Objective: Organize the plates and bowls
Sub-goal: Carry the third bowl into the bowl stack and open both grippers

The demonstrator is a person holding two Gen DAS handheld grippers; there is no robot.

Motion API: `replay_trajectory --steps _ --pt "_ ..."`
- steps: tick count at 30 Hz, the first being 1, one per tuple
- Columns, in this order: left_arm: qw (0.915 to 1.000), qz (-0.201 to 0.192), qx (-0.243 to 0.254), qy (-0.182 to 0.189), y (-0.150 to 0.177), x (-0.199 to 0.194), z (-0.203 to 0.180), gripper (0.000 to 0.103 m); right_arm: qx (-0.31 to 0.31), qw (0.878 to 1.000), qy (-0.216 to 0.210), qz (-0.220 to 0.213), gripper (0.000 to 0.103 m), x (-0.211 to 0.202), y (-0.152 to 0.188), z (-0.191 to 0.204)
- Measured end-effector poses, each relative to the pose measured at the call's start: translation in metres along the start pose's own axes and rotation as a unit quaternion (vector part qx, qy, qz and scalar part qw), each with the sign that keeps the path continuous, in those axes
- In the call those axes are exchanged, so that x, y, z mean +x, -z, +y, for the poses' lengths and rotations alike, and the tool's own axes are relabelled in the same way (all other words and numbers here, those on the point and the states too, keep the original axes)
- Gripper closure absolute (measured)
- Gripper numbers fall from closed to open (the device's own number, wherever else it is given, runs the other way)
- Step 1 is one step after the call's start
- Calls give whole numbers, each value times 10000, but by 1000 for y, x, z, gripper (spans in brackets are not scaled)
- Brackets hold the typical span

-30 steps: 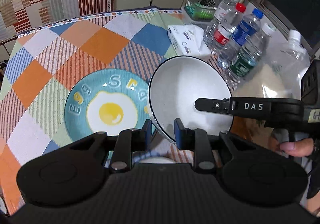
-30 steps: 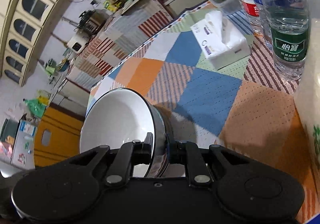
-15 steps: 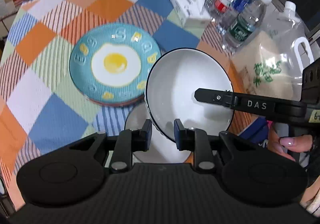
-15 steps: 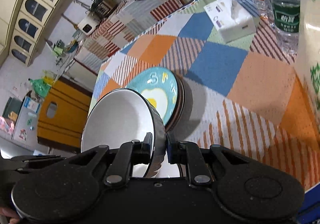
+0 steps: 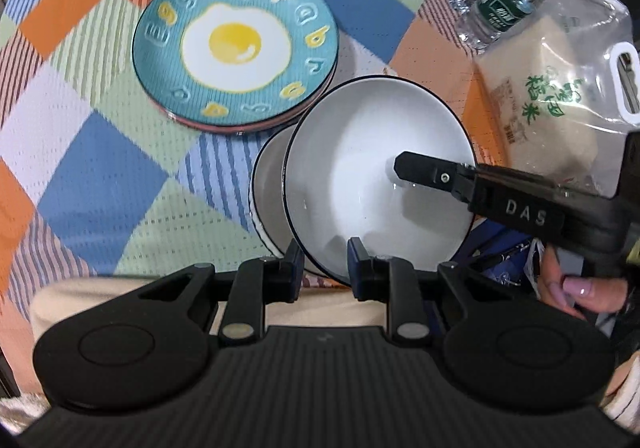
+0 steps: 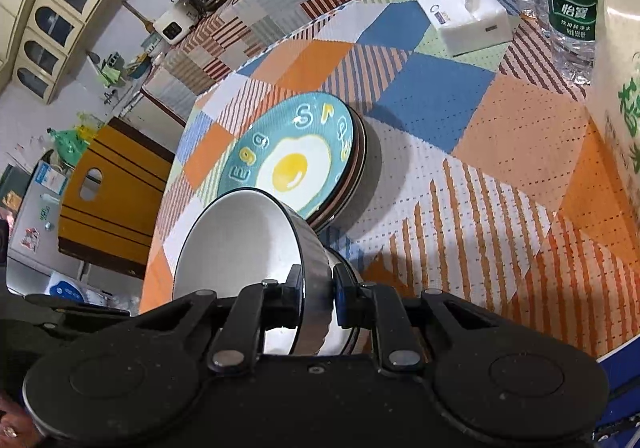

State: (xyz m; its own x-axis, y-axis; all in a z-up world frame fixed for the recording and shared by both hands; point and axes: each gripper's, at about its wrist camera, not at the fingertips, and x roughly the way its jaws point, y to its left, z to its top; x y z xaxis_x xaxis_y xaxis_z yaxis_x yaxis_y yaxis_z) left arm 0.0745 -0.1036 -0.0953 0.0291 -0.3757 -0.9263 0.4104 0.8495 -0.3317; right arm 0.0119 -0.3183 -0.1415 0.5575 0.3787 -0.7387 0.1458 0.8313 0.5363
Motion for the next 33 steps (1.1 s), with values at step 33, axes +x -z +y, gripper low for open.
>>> replay_trajectory --steps 33 --pt "9980 416 20 -474 1 19 2 81 -3498 9218 1651 -269 70 27 51 63"
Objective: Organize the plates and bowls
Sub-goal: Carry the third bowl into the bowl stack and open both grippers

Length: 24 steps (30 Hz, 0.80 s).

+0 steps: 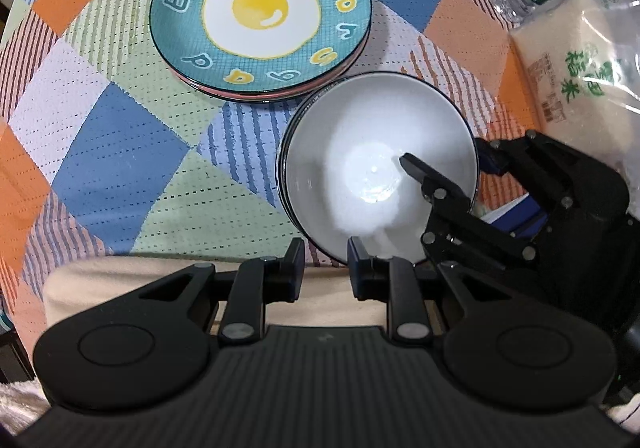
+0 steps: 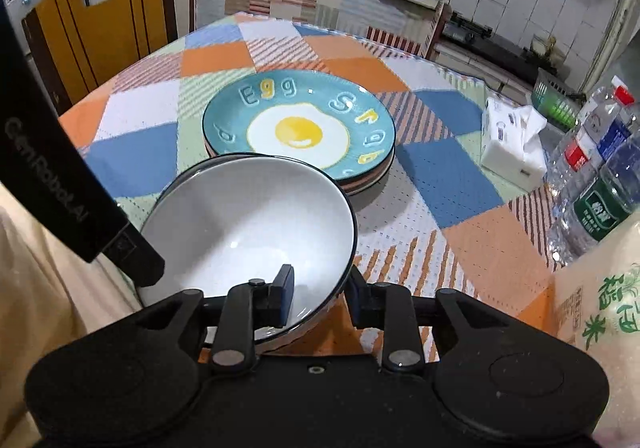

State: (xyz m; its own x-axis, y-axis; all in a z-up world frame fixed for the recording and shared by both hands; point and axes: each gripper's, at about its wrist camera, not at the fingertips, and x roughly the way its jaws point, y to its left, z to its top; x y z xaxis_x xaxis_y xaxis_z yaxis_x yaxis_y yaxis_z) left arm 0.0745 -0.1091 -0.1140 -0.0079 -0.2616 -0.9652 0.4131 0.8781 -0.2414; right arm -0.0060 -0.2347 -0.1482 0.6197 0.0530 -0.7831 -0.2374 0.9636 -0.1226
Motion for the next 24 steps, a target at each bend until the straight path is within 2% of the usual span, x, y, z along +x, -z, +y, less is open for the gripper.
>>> replay_trajectory --steps 7,10,13,18,24 --pt "10000 -85 32 11 1 -3 1 81 -118 9999 -102 -46 70 4 5 -2" --pt "9995 -184 215 -123 0 -7 -1 81 -34 9996 -259 -94 69 -1 5 -7" --pt "9978 -308 446 -378 -2 -10 -3 81 107 9987 -479 -150 64 -12 3 -17" --pt "9953 -470 674 -509 -1 -16 0 80 151 9964 -771 -326 55 -32 8 -33" --pt "9947 -504 788 -428 2 -18 2 77 -45 9926 -1031 -638 47 -52 28 -42"
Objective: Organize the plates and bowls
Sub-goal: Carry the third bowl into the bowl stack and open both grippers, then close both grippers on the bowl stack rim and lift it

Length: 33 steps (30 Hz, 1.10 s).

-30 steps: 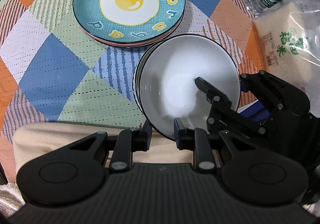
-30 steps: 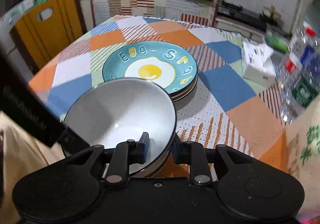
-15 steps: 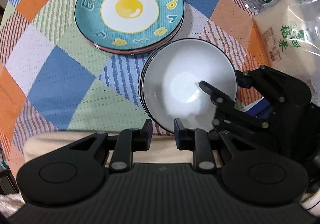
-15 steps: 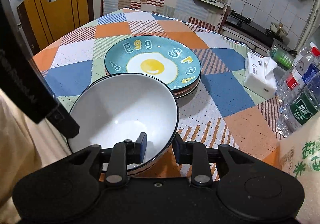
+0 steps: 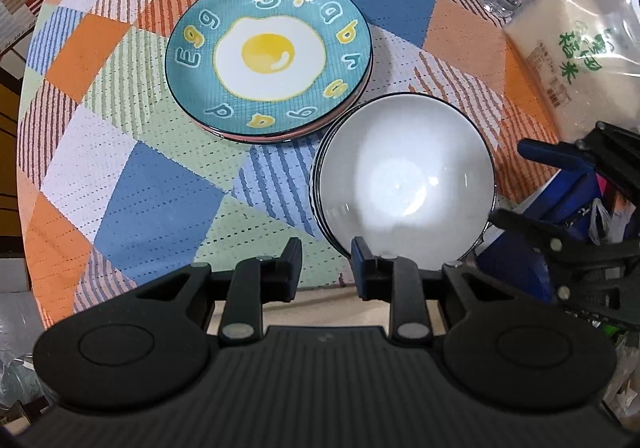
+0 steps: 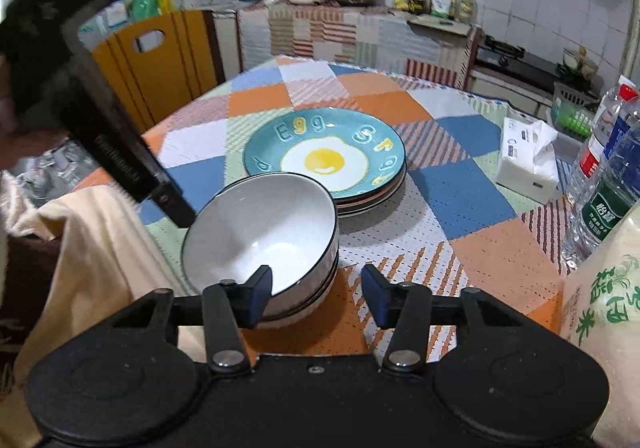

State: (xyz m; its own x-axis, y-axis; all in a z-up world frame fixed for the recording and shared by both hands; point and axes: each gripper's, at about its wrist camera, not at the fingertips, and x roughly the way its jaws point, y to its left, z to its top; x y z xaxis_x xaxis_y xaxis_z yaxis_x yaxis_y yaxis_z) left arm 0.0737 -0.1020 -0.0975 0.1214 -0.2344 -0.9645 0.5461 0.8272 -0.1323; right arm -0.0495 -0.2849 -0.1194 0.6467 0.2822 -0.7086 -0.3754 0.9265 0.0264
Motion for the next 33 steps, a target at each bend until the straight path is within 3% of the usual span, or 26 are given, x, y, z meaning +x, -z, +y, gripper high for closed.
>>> replay_trajectory --steps 5,9,14,19,24,28,33 --pt "9991 -235 86 344 2 -3 3 74 -230 9994 -234 -124 36 -6 13 3" --pt "9968 -600 176 495 2 -1 8 62 -301 9988 -380 -68 32 4 22 5" --pt "9931 -819 142 823 1 11 20 54 -199 9988 -453 69 26 29 31 4" --pt "9888 -978 -76 1121 4 30 33 53 -186 9981 -542 217 19 55 38 7" --pt "9863 -1118 6 1213 5 51 34 51 -231 9978 -586 216 17 75 42 9" --pt "9838 -952 -299 1492 4 69 37 51 -152 9969 -731 233 16 88 42 9" --pt "9824 -999 -359 1534 4 79 36 51 -111 9957 -905 130 15 98 43 12"
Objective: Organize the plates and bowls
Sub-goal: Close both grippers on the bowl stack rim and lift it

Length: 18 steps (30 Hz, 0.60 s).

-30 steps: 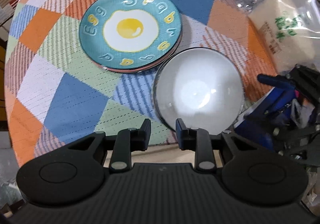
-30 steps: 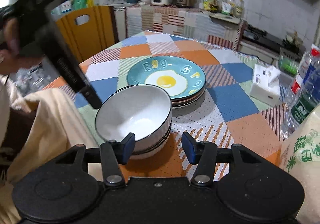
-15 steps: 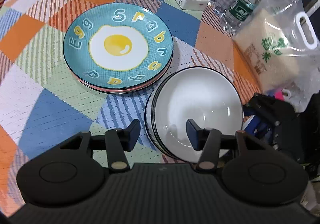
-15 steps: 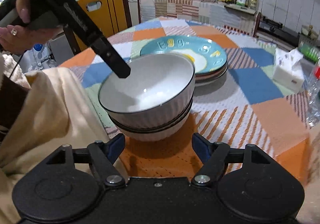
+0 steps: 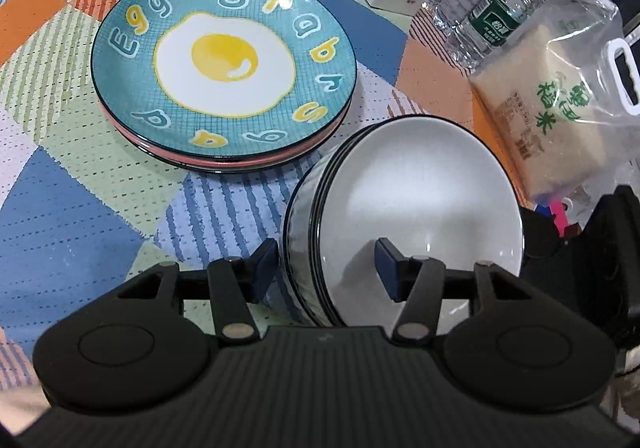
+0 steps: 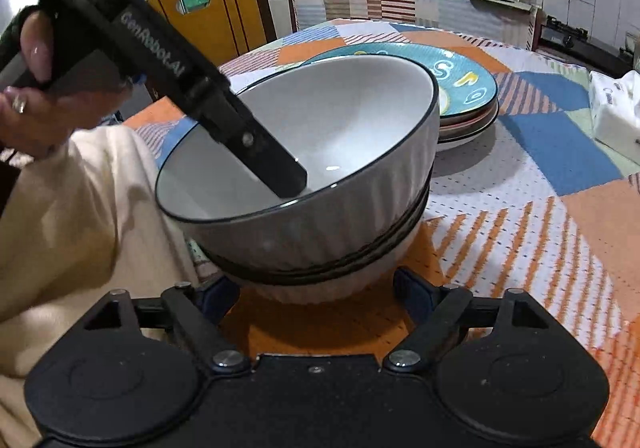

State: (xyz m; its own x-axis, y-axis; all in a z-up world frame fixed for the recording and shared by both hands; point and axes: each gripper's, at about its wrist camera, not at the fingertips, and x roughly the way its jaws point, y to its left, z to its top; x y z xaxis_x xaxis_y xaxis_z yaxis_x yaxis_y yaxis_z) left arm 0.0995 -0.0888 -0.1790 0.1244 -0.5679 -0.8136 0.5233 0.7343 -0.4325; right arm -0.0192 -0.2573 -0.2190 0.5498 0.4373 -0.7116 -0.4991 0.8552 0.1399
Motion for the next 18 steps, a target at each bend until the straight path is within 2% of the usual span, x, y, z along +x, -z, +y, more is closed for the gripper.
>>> replay_trajectory --steps 4,7,14,18 --pt "9996 4 -256 86 -1 2 4 49 -230 9996 6 -146 14 4 1 5" --pt "9986 9 -514 157 0 3 8 49 -448 9986 -33 -270 9 12 0 3" --pt "9986 -40 -507 141 1 4 8 48 -526 9979 16 -375 7 16 -2 2" --pt "9995 -26 -312 79 -1 5 3 48 -457 9982 107 -386 7 15 -2 4"
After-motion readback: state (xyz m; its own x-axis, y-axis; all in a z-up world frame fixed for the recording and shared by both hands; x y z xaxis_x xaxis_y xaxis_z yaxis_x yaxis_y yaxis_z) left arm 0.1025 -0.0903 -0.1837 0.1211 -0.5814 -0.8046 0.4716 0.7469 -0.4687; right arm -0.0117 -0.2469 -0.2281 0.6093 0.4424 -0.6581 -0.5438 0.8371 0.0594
